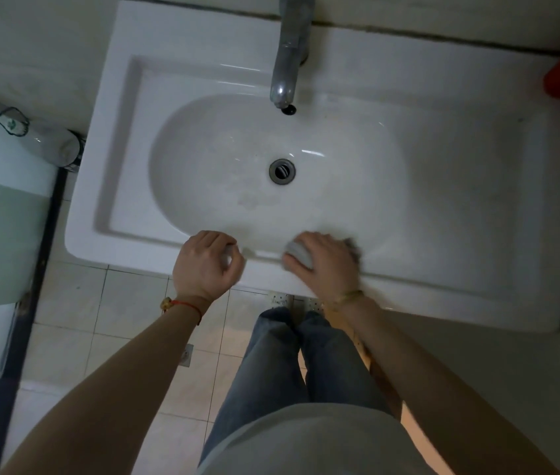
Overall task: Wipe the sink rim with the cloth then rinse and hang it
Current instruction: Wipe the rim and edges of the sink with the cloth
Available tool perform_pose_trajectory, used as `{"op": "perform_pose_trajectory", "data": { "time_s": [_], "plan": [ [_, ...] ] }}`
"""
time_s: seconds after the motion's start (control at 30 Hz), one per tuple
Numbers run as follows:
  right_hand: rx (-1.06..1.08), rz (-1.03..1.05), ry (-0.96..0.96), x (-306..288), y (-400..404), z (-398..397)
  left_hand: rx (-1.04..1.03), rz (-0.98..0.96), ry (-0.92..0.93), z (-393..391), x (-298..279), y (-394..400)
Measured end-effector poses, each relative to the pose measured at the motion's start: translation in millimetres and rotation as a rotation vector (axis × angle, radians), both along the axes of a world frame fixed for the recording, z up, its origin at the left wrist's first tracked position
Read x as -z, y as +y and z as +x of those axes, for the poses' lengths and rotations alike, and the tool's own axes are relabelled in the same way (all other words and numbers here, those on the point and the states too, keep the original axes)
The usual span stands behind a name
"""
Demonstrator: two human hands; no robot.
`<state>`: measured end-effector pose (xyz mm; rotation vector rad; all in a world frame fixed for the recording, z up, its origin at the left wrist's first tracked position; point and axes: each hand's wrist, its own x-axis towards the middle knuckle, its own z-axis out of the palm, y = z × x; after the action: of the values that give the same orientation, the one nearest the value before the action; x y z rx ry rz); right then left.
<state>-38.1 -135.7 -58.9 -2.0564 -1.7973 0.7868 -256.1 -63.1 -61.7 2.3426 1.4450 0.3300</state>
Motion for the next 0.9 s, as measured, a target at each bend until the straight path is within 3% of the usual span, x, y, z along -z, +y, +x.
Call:
{"op": "perform_pose_trajectory", "data": {
  "time_s": [0.1,0.2,0.4,0.57,0.67,0.9],
  "plan": [
    [-0.080,-0.054,0.097,1.5,27.4,-37.1,-0.005,-0.001,0.024,-0.9,1.1,-0.1],
    [-0.108,-0.027,0.159,2.2,11.1,-9.5,-0.009,0.007,0.022,-0.5,1.1,-0.1],
    [0.003,0.010,0.091,-2.7,-43.7,79.8,0.009,-0.022,0.011,-1.3,-0.5,0.4],
    [0.199,-0.033,0.117,-2.5,-26.3,62.4,0.024,-0.155,0.014,-5.0,-11.5,7.9],
    [0.467,0.022,0.335,-7.0,7.4,36.9,-0.046,-0.206,-0.101,-8.0,-24.0,23.9],
    [0.714,0.130,0.453,-16.4,129.4,3.4,-0.009,-0.167,-0.490,46.6,-89.6,178.3]
  ]
}}
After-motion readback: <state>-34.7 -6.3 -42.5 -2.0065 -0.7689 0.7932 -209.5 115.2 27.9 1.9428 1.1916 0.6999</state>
